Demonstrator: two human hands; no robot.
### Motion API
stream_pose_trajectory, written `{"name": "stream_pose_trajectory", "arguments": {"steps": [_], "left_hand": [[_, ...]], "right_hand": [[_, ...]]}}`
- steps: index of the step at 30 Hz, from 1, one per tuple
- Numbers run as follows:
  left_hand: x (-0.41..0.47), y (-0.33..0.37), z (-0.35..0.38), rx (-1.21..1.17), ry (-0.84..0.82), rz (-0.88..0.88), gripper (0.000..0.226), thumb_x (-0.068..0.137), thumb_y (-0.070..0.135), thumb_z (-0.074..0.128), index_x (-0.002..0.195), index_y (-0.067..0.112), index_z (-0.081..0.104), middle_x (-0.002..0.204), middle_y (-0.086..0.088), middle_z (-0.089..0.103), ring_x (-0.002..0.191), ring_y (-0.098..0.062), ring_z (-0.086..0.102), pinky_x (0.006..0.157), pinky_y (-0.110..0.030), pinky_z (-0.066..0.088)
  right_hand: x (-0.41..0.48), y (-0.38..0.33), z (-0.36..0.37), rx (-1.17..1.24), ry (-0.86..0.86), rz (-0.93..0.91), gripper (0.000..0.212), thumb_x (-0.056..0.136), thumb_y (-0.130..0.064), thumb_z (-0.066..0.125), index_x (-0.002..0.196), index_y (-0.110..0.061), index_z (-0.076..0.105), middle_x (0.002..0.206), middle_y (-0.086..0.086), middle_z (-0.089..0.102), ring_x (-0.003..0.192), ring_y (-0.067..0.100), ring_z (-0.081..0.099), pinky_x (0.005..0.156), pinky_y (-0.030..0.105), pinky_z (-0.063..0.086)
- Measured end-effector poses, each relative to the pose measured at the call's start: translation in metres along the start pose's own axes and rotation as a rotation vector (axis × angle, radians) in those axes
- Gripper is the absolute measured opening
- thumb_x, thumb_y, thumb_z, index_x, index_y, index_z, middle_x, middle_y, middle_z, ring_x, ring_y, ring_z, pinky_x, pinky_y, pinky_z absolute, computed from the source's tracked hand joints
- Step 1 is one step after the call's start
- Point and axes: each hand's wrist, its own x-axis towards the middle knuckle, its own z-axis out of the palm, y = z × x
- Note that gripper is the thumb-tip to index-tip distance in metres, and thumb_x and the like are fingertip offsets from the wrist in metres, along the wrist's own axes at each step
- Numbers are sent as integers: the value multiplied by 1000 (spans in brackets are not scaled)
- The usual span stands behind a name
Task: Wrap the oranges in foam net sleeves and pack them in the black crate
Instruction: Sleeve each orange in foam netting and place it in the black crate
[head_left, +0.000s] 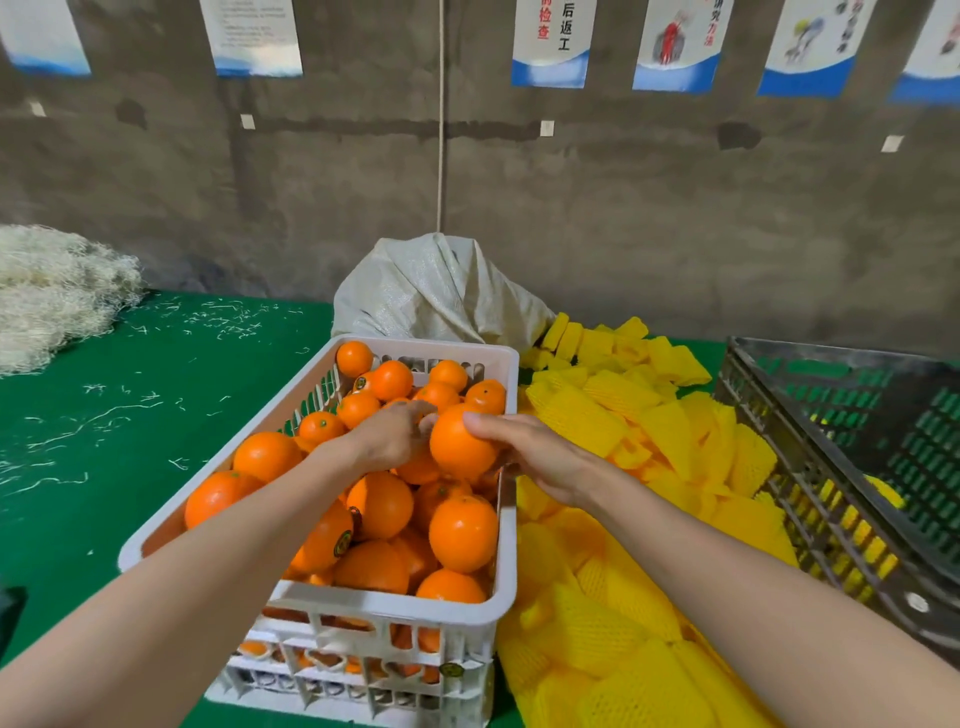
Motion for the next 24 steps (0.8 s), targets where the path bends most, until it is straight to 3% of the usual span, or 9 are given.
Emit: {"name": "stream_pose_trajectory", "arguments": {"steps": [3,5,7,9,11,14,18,21,24], "left_hand": [[-2,1,4,207,10,-89,31,102,29,39,118,11,56,109,-13,61,95,-25,57,83,-38,48],[-4,0,8,323,-10,-216,33,101,33,38,113,9,56,98,-10,58,95,-28,57,90,-46,48],[-9,8,12,322,109,-225,32,101,32,39,108,7,58,96,-12,59,94,-30,58,88,-48,48],[-15,26,17,106,364,-119,37,101,29,40,100,-1,62,88,-19,63,84,-35,60,74,-44,49],[-25,56,20,-345,455,-70,42,101,31,41,93,-4,64,89,-24,66,84,-36,62,75,-44,50],[-41,90,27,-722,338,-76,44,98,43,42,97,6,65,101,-16,67,97,-27,62,86,-41,51],[-62,124,51,-1095,-74,-35,57,75,47,64,118,11,59,113,-11,68,102,-27,67,85,-43,57],[-64,140,71,-1294,9,-70,51,75,27,70,121,11,55,118,-11,62,103,-26,64,82,-41,57],[-62,142,79,-1391,122,-118,40,86,17,65,123,18,50,123,-7,53,109,-27,57,79,-36,54]], "right_hand": [[-12,1,-8,40,32,-10,34,80,-26,70,111,-18,60,107,5,65,95,18,63,75,26,52],[-21,3,-12,25,49,-29,44,77,-11,72,117,-17,54,119,9,57,106,23,59,84,34,51],[-29,5,-17,-26,50,-64,54,72,-4,76,118,-20,52,126,9,52,111,23,55,87,35,52],[-36,8,-23,-84,33,-83,63,68,-4,79,121,-22,50,129,3,49,113,21,53,87,34,53],[-43,13,-29,-124,45,-97,71,65,-5,82,124,-22,47,131,1,46,116,22,51,88,39,53],[-50,17,-33,-185,154,-183,75,61,-7,85,121,-22,43,129,0,43,114,21,51,89,44,52],[-61,32,-42,-174,365,-358,78,53,-14,87,114,-26,40,114,-11,48,104,12,53,80,27,52],[-72,59,-48,-144,372,-373,89,57,-20,85,129,-27,34,122,-18,43,111,2,49,87,16,47],[-79,100,-58,-300,309,-184,84,70,-16,81,138,-11,32,131,1,47,121,14,48,96,21,39]]}}
